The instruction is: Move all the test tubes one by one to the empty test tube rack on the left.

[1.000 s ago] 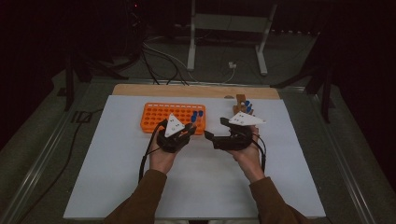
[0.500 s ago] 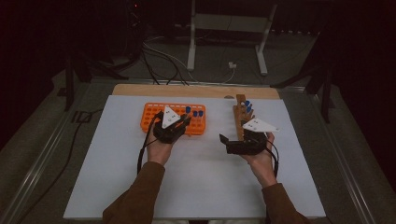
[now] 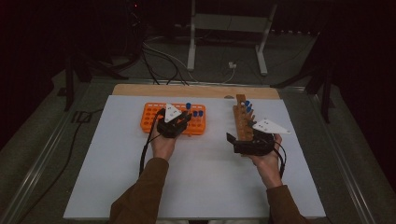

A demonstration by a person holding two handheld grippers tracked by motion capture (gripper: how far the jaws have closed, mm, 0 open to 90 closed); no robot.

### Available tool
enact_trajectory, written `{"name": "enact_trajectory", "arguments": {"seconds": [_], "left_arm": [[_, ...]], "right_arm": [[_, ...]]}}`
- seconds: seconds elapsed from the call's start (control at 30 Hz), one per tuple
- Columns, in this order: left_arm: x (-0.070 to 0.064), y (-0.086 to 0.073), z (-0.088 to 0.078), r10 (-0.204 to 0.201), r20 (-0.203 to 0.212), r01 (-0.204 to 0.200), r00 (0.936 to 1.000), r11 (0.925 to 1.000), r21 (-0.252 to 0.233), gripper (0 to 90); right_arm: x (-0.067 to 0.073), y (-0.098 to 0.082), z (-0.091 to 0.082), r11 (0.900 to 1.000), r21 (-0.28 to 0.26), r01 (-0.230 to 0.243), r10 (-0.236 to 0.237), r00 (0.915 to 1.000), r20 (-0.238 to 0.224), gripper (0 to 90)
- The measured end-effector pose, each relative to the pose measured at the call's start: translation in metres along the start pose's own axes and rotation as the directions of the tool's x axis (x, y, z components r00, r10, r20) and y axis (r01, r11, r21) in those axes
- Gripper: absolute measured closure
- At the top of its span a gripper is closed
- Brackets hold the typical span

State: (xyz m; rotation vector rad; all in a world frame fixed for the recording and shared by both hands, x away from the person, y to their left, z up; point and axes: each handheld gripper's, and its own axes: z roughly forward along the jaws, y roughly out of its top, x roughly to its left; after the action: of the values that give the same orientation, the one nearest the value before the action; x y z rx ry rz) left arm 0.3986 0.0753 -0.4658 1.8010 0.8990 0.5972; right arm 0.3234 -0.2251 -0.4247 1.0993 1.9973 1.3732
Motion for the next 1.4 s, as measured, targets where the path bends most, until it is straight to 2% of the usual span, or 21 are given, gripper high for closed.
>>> {"name": "enact_trajectory", "arguments": {"seconds": [0.17, 0.33, 0.53, 0.7, 0.77, 1.1, 1.3, 1.33, 1.4], "left_arm": [[0.003, -0.005, 0.009, -0.011, -0.004, 0.011, 0.9999, 0.9999, 0.010, 77.6], [0.003, -0.011, 0.016, -0.004, -0.018, 0.005, 0.9998, 0.9986, 0.053, 77.6], [0.003, -0.019, 0.023, 0.019, -0.024, -0.015, 0.9995, 0.9910, 0.133, 77.2], [0.002, -0.020, 0.026, 0.007, -0.031, -0.002, 0.9995, 0.9864, 0.164, 78.0], [0.001, -0.022, 0.027, 0.022, -0.033, -0.015, 0.9992, 0.9822, 0.187, 78.2], [-0.002, -0.021, 0.028, 0.019, -0.050, -0.008, 0.9986, 0.9804, 0.197, 78.4], [-0.001, -0.021, 0.026, 0.002, -0.045, 0.006, 0.9990, 0.9799, 0.199, 77.5], [-0.001, -0.021, 0.026, -0.003, -0.042, 0.012, 0.9991, 0.9799, 0.199, 76.6], [-0.001, -0.020, 0.024, -0.003, -0.035, 0.010, 0.9994, 0.9813, 0.192, 69.0]], "right_arm": [[-0.001, 0.000, -0.001, 1.000, -0.001, -0.002, 0.002, 1.0000, -0.004, 3.6], [-0.003, 0.000, -0.003, 1.000, -0.011, -0.005, 0.005, 1.0000, -0.008, 3.7], [-0.006, -0.002, -0.003, 1.000, -0.007, -0.013, 0.013, 0.9998, -0.012, 3.8], [-0.005, -0.002, -0.003, 1.000, -0.007, -0.009, 0.009, 0.9998, -0.016, 4.0], [-0.004, -0.002, -0.003, 1.000, -0.006, -0.009, 0.009, 0.9998, -0.018, 4.2], [-0.004, -0.002, -0.002, 1.000, -0.006, -0.008, 0.007, 0.9997, -0.023, 4.8], [-0.004, -0.002, -0.002, 1.000, -0.004, -0.006, 0.006, 0.9997, -0.024, 4.8], [-0.004, -0.002, -0.002, 1.000, -0.005, -0.007, 0.007, 0.9997, -0.025, 4.9], [-0.004, -0.002, -0.002, 1.000, -0.005, -0.008, 0.008, 0.9997, -0.025, 4.9]]}}
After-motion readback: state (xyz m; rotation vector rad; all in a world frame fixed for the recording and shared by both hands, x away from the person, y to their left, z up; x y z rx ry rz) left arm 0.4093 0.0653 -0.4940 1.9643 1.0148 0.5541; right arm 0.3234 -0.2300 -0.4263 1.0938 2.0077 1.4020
